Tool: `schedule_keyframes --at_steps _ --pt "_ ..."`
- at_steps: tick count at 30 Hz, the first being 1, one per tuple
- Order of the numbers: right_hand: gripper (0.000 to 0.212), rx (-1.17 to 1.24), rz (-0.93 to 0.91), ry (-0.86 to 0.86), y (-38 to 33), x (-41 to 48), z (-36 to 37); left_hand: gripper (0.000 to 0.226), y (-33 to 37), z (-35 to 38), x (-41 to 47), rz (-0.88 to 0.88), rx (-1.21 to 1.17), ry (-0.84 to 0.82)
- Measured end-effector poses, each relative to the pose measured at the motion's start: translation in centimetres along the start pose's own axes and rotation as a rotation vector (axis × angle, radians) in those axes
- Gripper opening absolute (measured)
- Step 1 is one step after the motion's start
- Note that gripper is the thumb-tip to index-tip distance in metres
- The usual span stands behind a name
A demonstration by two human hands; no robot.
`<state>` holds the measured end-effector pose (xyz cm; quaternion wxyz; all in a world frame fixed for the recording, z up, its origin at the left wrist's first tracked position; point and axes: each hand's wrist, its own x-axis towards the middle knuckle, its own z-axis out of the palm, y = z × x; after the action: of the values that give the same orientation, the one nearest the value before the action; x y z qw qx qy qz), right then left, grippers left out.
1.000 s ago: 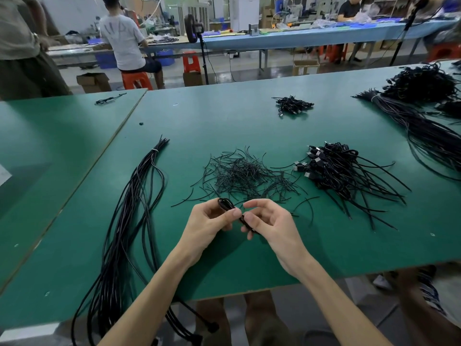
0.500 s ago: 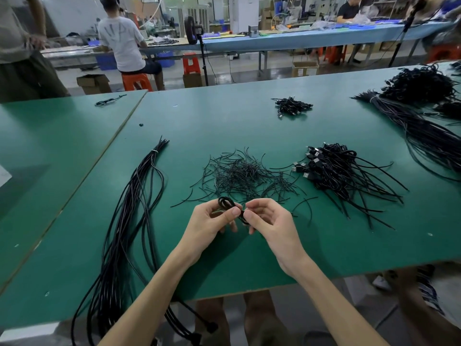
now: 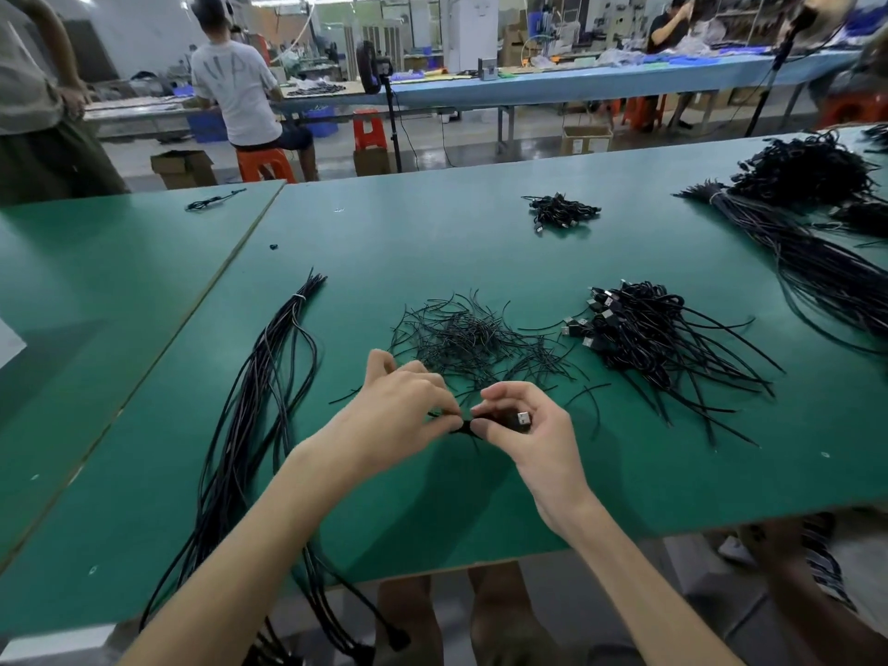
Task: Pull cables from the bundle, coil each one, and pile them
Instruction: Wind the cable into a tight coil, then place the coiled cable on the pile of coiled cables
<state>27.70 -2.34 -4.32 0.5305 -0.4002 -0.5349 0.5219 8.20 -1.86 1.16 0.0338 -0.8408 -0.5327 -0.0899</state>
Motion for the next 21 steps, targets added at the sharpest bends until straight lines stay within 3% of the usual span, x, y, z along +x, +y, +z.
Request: schedule_keyframes --at_steps 3,8,12,17,19,21 --pt "0.033 0.032 -0.008 -0.031 -0.3 -0.1 -0.2 0.021 0.0 -0.9 0.8 -0.027 -0.124 -0.100" --pt "0.035 0.061 -0.041 -0.074 -0.5 -0.2 -0.2 0.013 -1.0 -2.3 1.9 -0.071 -0.570 -0.402" --pt "0.036 0.100 -0.052 -0.022 -0.4 -0.1 -0.1 0.014 -2.0 -2.7 2.2 -0.089 -0.739 -0.508" --pt "0.017 0.203 0.075 0.209 0.6 0.5 -0.3 0.022 -2.2 -1.8 3.0 -0.288 -1.151 -0.317" --pt "0.017 0.085 0.072 0.153 0.9 0.5 -0.1 0.021 -1.4 -1.4 4.3 -0.433 -1.342 -0.237" --pt "0.019 -0.039 0.054 0.048 0.9 0.4 0.2 0.018 -0.1 -1.0 6.1 -0.516 -1.386 -0.207"
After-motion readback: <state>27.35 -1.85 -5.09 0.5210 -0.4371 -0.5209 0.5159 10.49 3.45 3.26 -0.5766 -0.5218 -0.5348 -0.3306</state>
